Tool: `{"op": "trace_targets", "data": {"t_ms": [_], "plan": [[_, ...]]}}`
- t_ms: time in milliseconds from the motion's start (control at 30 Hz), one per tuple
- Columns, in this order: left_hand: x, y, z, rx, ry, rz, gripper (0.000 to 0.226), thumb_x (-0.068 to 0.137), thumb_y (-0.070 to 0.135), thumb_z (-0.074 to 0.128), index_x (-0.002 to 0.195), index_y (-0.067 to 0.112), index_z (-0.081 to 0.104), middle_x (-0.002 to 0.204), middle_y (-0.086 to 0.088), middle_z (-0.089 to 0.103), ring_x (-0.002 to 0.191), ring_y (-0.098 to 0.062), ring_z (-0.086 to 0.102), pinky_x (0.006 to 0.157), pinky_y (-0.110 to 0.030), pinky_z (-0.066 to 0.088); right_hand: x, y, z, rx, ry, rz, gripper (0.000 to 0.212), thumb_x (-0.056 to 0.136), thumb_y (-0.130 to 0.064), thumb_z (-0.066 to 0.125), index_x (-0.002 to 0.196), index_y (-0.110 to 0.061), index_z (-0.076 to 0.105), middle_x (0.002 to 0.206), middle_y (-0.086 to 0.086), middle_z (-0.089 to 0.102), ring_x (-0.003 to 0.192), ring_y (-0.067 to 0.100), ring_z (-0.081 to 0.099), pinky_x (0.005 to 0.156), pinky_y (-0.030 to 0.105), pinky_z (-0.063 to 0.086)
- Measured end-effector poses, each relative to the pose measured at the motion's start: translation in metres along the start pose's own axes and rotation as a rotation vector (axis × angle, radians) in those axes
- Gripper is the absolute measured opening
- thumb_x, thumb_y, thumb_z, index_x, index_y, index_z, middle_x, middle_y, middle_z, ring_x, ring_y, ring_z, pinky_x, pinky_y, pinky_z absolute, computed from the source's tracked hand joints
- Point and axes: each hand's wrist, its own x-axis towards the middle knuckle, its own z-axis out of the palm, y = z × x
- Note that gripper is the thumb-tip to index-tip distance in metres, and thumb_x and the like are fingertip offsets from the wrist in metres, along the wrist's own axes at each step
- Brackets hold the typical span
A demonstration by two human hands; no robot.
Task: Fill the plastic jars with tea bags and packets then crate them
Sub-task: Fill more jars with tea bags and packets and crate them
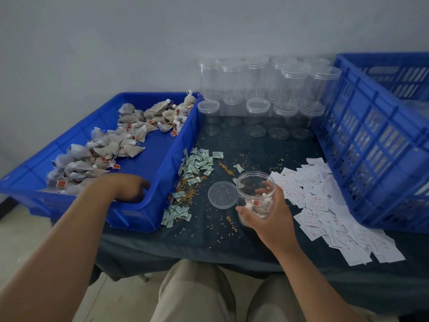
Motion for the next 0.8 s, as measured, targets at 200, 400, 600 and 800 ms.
{"op": "trace_targets", "data": {"t_ms": [200, 400, 600, 800], "plan": [[0.004, -0.006, 0.003, -0.116, 0.262, 0.037, 0.012, 0.099, 0.019, 0.062, 0.095, 0.012, 0.071, 0.099, -0.011, 0.073, 0.08, -0.02, 0.06, 0.071, -0.034, 0.045, -0.001, 0.001, 0.0, -0.023, -0.014, 0.014, 0.086, 0.062, -0.078, 0.082, 0.134, -0.049, 0.045, 0.124, -0.021, 0.069, 0.109, 0.0, 0.071, 0.089, 0.018, 0.058], [-0.023, -0.009, -0.007, -1.114, 0.478, 0.117, 0.028, 0.098, 0.033, 0.075, 0.108, 0.01, 0.062, 0.098, -0.014, 0.079, 0.084, -0.022, 0.079, 0.07, -0.034, 0.066, -0.001, 0.001, 0.0, -0.015, -0.018, 0.024, 0.085, 0.063, -0.077, 0.082, 0.133, -0.048, 0.044, 0.125, -0.021, 0.069, 0.108, 0.002, 0.072, 0.091, 0.026, 0.061], [-0.072, 0.05, -0.037, -0.979, 0.651, 0.449, 0.039, 0.083, 0.057, 0.082, 0.107, 0.029, 0.072, 0.091, 0.006, 0.078, 0.078, -0.01, 0.076, 0.064, -0.017, 0.059, 0.0, 0.003, 0.001, 0.001, -0.037, 0.026, 0.089, 0.063, -0.074, 0.084, 0.137, -0.042, 0.046, 0.126, -0.014, 0.07, 0.11, 0.009, 0.073, 0.094, 0.04, 0.063], [-0.077, 0.156, -0.037, -0.726, 0.584, 0.63, 0.023, 0.088, 0.046, 0.08, 0.106, 0.034, 0.071, 0.091, 0.021, 0.075, 0.073, 0.0, 0.074, 0.059, -0.013, 0.053, -0.001, 0.0, 0.0, 0.028, -0.027, 0.029, 0.085, 0.059, -0.09, 0.079, 0.129, -0.055, 0.046, 0.123, -0.016, 0.072, 0.107, 0.007, 0.075, 0.092, 0.038, 0.063]]}}
